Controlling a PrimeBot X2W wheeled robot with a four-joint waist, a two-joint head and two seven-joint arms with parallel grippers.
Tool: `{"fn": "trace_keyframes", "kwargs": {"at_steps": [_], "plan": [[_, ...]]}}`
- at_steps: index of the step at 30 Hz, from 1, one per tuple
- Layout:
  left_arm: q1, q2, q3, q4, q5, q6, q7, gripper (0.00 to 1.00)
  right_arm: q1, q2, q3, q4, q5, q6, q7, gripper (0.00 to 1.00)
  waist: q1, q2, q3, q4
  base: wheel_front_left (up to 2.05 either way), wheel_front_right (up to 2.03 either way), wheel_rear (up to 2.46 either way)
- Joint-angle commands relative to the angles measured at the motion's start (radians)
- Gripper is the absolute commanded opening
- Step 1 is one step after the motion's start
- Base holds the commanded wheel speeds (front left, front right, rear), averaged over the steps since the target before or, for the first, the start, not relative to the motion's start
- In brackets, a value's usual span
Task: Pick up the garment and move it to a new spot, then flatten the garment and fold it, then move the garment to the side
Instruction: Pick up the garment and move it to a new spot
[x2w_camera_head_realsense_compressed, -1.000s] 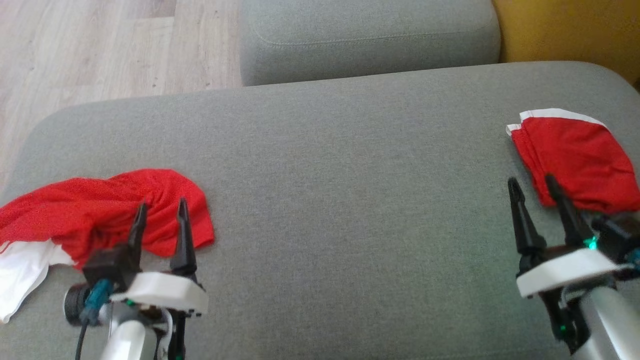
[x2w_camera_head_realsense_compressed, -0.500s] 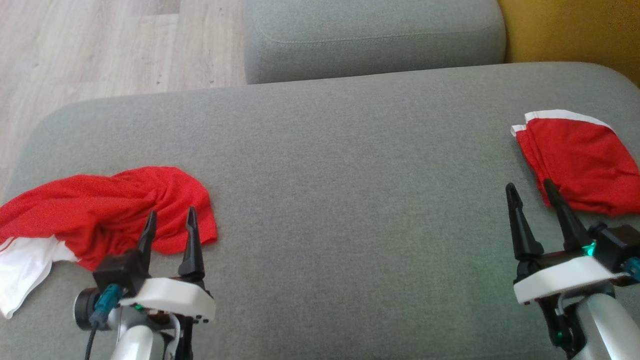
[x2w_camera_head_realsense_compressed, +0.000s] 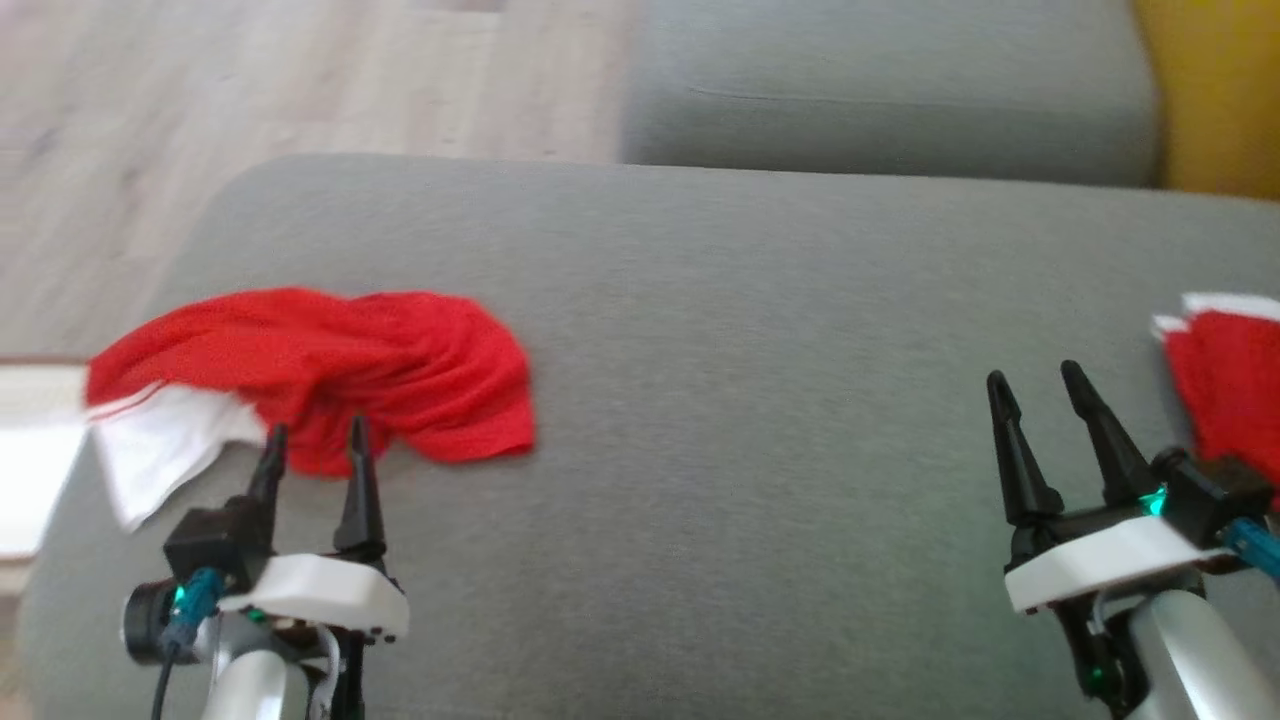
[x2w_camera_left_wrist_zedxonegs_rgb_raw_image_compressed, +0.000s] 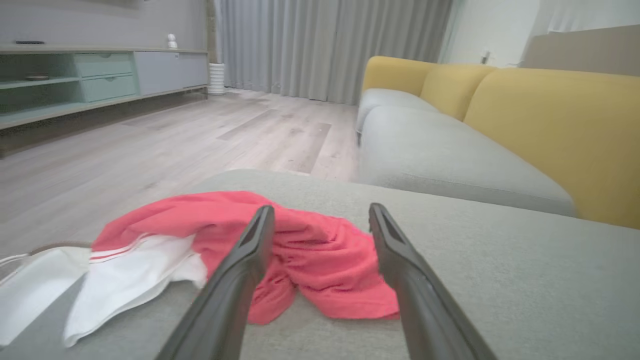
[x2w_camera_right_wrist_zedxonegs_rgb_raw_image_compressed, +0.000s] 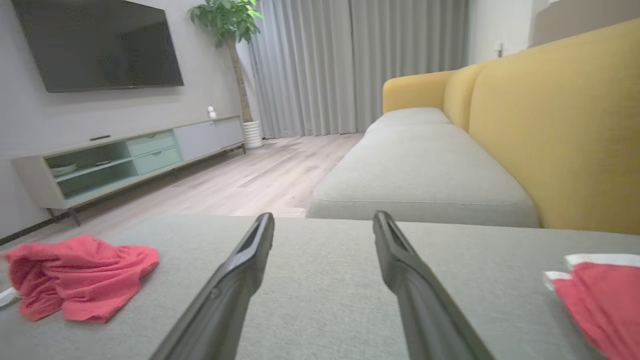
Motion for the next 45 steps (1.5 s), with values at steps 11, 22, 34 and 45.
{"fn": "trace_keyframes", "kwargs": {"at_steps": [11,22,34,45], "plan": [[-0.041,0.023,0.053,-0.011,0.004,-0.003,-0.012,1.0,-0.027,0.017,0.051,-0.031,-0.003,-0.001,-0.011,1.0,0.0001,0.0,0.001,0.254,0.0,0.0,0.0],[-0.051,0.023,0.05,-0.01,-0.019,0.0,0.0,1.0,-0.034,0.015,0.073,-0.033,-0.003,-0.001,-0.011,1.0,0.0001,0.0,0.007,0.275,0.0,0.0,0.0],[-0.399,0.136,0.067,-0.027,-0.103,-0.072,0.408,1.0,-0.082,-0.022,0.082,-0.088,-0.006,-0.001,-0.011,1.0,0.0001,0.0,0.127,0.186,0.0,0.0,0.0],[-0.749,0.206,0.156,0.312,-0.248,-0.013,0.841,1.0,-0.175,-0.088,0.12,-0.127,0.034,-0.001,-0.011,1.0,0.0001,0.0,0.315,0.041,0.0,0.0,0.0]]}}
